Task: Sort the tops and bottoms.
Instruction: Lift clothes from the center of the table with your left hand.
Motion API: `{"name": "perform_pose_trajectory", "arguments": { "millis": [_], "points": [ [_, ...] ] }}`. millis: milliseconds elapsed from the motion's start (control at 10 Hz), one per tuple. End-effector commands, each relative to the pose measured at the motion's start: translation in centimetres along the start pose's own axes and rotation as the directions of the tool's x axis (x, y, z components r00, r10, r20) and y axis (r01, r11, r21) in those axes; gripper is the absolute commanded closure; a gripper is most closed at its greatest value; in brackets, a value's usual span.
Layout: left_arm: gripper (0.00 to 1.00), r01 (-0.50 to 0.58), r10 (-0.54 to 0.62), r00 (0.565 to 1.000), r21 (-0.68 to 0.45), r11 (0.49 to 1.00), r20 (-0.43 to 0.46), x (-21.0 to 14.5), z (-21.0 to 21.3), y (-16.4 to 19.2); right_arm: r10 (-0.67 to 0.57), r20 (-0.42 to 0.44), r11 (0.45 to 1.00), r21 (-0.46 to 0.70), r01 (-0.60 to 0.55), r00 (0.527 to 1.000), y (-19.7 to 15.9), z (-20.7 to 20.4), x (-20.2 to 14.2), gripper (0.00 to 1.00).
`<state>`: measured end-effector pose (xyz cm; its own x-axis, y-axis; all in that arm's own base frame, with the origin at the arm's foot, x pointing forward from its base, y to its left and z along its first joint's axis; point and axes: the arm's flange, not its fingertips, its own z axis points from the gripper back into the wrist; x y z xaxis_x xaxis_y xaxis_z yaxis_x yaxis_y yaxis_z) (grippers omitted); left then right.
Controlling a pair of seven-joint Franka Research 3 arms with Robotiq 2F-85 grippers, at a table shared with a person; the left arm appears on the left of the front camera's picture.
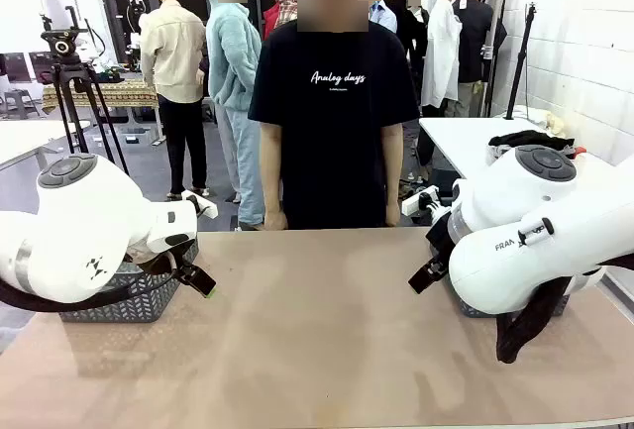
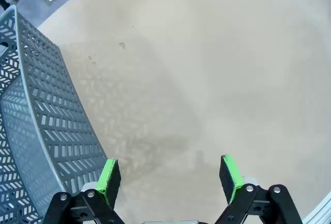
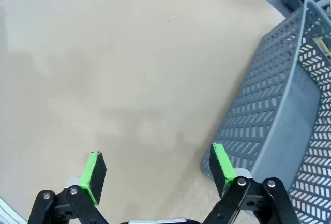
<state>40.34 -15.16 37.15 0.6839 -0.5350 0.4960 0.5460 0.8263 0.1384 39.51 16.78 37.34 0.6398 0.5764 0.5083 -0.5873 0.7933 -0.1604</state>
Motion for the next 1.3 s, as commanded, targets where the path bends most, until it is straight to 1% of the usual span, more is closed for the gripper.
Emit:
{"name": "perform_pose_trajectory", "arguments": {
  "millis": [0,1200],
  "points": [
    [0.00,0.000,0.000,1.000,0.000,1.000,0.000,0.00,0.00,0.00,0.000,0.000,1.000,0.000,0.000,1.000,0.00,0.00,0.00,0.00],
    [0.00,0.000,0.000,1.000,0.000,1.000,0.000,0.00,0.00,0.00,0.000,0.000,1.000,0.000,0.000,1.000,0.00,0.00,0.00,0.00]
  ]
}}
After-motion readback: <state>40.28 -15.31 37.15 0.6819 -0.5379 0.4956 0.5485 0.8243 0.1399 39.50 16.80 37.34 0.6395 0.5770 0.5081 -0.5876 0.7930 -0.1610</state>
